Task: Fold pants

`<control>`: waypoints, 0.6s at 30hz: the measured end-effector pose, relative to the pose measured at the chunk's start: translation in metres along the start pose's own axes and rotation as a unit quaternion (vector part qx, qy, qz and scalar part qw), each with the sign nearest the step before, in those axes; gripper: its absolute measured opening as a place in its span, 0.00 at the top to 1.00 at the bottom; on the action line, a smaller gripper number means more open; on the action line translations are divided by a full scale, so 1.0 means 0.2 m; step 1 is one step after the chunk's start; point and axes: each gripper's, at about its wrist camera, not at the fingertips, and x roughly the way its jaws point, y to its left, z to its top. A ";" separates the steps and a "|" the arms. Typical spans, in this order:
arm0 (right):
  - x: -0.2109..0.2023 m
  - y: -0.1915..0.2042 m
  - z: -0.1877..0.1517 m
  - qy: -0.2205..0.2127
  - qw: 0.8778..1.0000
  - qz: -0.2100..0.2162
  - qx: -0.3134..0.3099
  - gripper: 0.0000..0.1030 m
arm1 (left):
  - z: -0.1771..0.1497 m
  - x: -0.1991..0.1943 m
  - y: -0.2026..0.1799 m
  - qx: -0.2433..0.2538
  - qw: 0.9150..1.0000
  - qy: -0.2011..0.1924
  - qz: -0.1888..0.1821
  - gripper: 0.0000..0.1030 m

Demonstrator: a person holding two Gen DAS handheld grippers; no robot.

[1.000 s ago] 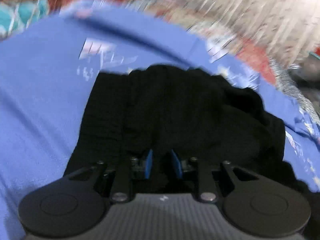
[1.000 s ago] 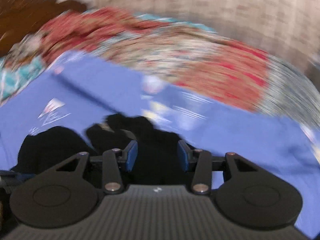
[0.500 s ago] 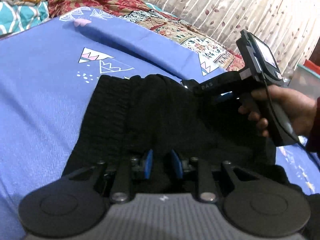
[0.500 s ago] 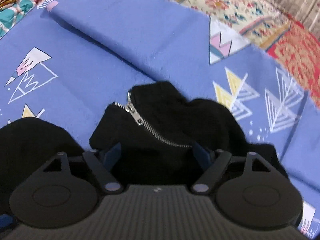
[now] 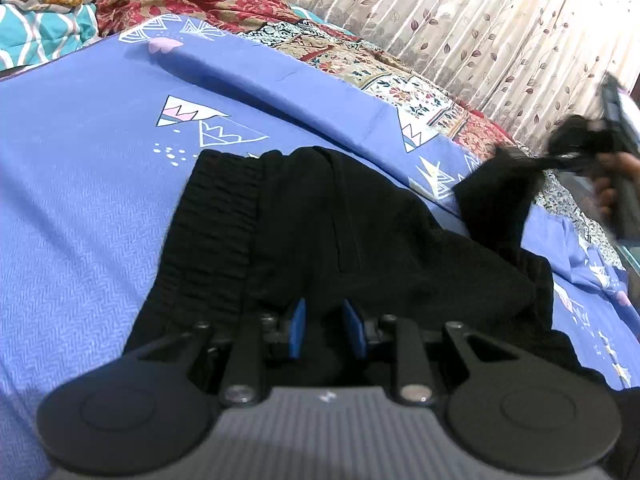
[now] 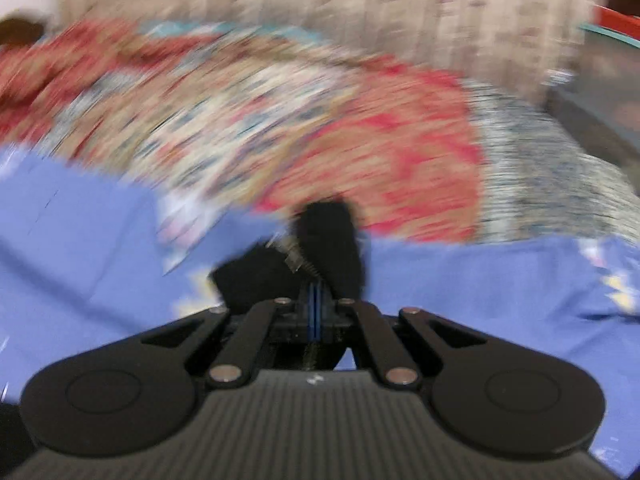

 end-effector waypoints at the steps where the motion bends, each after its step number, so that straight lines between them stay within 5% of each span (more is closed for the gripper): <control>1: -0.04 -0.10 0.02 -0.010 1.000 -0.015 0.020 0.97 | 0.00 0.00 0.00 0.001 1.000 0.000 0.001 0.77; 7: -0.29 -0.81 -0.03 -0.032 0.983 -0.118 0.136 0.97 | 0.00 0.00 -0.01 0.001 1.000 0.002 0.003 0.77; 13: -0.55 -1.47 -0.35 -0.019 0.941 -0.227 0.251 0.97 | 0.00 0.00 -0.04 0.015 1.000 0.004 0.014 0.77; 15: -0.59 -1.63 -0.47 0.004 0.928 -0.246 0.279 0.96 | 0.00 0.00 -0.06 0.025 1.000 0.007 0.017 0.74; 18: -0.65 -1.80 -0.67 0.032 0.911 -0.258 0.318 0.91 | 0.02 0.00 -0.11 0.056 0.998 0.024 0.011 0.57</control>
